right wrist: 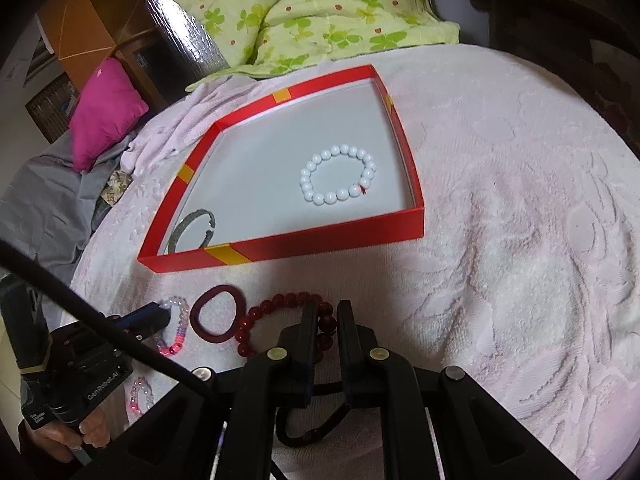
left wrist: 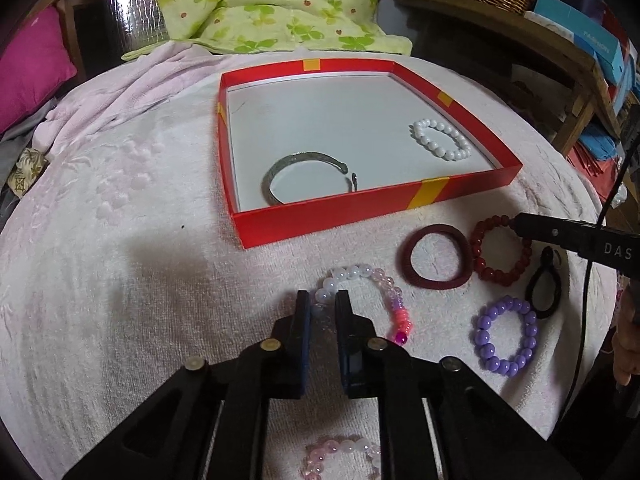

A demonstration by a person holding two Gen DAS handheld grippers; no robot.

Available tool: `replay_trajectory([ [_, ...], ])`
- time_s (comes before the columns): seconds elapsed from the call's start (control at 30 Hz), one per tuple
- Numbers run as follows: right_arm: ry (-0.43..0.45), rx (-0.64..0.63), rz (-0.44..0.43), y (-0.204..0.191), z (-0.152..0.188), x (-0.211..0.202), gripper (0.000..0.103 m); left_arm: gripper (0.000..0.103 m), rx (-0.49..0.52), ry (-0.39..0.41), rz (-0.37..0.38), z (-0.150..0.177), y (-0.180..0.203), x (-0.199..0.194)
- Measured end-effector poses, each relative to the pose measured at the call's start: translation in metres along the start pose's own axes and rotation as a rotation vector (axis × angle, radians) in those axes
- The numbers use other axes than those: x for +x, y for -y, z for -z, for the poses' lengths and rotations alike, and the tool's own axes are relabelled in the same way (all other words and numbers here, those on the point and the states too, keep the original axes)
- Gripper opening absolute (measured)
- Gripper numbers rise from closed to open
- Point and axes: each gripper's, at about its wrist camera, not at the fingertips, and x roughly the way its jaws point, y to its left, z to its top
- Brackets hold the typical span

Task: Organize jewelry
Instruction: 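Grasp the pink-white beaded bracelet with the left tool while the right tool grasps the red beaded bracelet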

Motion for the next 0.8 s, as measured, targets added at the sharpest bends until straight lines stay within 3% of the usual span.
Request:
replay_trajectory([
  [0.07,-0.012,-0.005,0.007,-0.002,0.001,0.003,0.011,0.045,0.002,-0.004,0.004,-0.001,0.002,0.001],
  [0.1,-0.018,-0.005,0.014,-0.002,0.001,0.004,0.014,0.050,0.007,-0.003,0.005,0.000,0.003,0.002],
  [0.2,-0.033,-0.013,0.013,-0.004,0.002,0.009,0.023,0.052,0.042,0.003,-0.012,0.002,0.008,0.003],
  [0.23,-0.032,-0.023,0.018,-0.005,0.002,0.009,0.023,0.049,0.048,0.006,-0.012,0.003,0.009,0.003],
  [0.33,-0.025,-0.073,0.039,-0.011,0.005,0.010,0.021,0.018,0.047,0.014,0.009,0.002,0.008,0.002],
  [0.37,-0.020,-0.082,0.045,-0.012,0.005,0.009,0.015,0.012,0.047,0.015,0.008,0.002,0.007,0.001],
  [0.4,-0.013,-0.096,0.054,-0.013,0.006,0.008,0.011,0.010,0.046,0.017,0.008,0.002,0.007,0.001],
  [0.8,0.160,-0.103,-0.020,-0.020,0.003,-0.037,0.011,0.008,0.031,0.205,0.015,-0.002,0.000,-0.040],
])
